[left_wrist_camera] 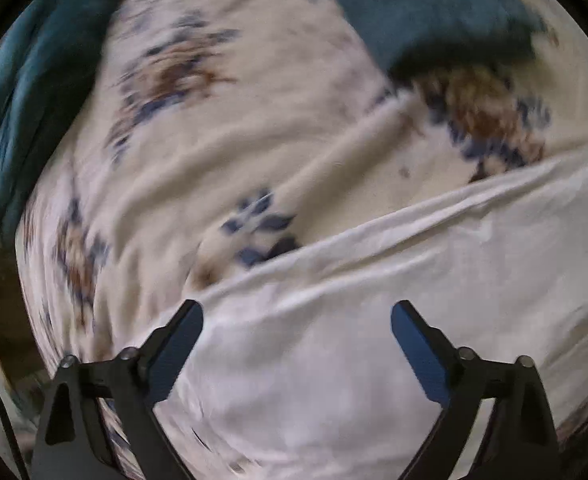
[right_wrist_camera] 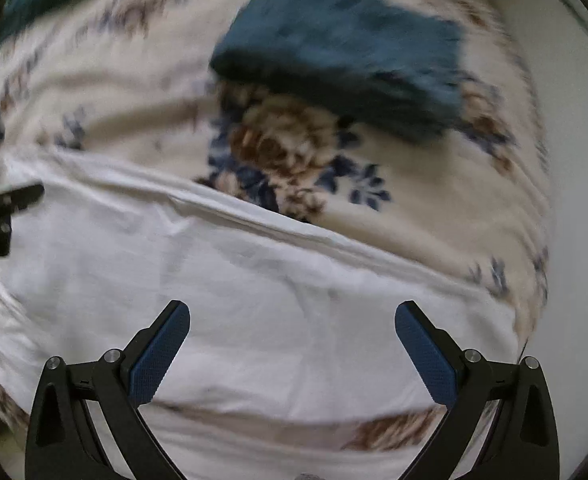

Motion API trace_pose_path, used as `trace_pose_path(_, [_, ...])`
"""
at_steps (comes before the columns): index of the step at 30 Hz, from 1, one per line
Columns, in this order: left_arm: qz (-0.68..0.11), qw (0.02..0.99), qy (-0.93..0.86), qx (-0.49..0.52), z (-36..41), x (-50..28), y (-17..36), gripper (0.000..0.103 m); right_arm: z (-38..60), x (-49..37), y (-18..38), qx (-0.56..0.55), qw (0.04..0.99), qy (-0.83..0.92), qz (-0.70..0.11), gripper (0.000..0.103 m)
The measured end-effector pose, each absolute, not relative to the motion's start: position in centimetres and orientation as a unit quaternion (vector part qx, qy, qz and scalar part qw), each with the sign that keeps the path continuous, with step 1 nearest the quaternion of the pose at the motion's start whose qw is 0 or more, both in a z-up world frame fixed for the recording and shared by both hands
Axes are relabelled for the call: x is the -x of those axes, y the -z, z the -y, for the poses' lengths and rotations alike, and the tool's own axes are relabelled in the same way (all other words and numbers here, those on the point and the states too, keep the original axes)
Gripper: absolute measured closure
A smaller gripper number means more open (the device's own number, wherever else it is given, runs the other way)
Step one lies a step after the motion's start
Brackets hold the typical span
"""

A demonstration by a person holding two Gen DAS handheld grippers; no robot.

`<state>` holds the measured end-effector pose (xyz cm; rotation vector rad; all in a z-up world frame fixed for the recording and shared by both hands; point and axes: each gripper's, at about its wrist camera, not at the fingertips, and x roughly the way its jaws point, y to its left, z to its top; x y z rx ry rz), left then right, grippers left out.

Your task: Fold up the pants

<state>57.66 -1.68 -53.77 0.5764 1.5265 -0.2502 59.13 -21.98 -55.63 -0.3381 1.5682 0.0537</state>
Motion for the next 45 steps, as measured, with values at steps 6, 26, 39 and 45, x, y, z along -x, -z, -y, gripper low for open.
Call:
trace_pose_path(6, [-0.682,0.613,0.166,-0.363,4.9,-58.1,59.6,0.013,22.8,-62.5,62.9,0.23,0.595,-0.064,-0.767,0.0])
trace_pose_path(26, [-0.698,0.589,0.223,-0.341,5.5,-58.7,60.1,0.091,25.3,-64.1,67.6,0.271,0.519,-0.179,-0.79,0.095])
trace_pose_path(39, [-0.689,0.658,0.14,-0.272,1.6,-51.5,50.0,0.095,26.6,-57.2,57.4,0.208,0.625,-0.057,-0.75,0.097])
trace_pose_path(45, [-0.7,0.678,0.101,-0.2,1.8,-45.8,47.6,0.095,26.7,-52.2,53.4,0.16,0.656,-0.026,-0.737,0.097])
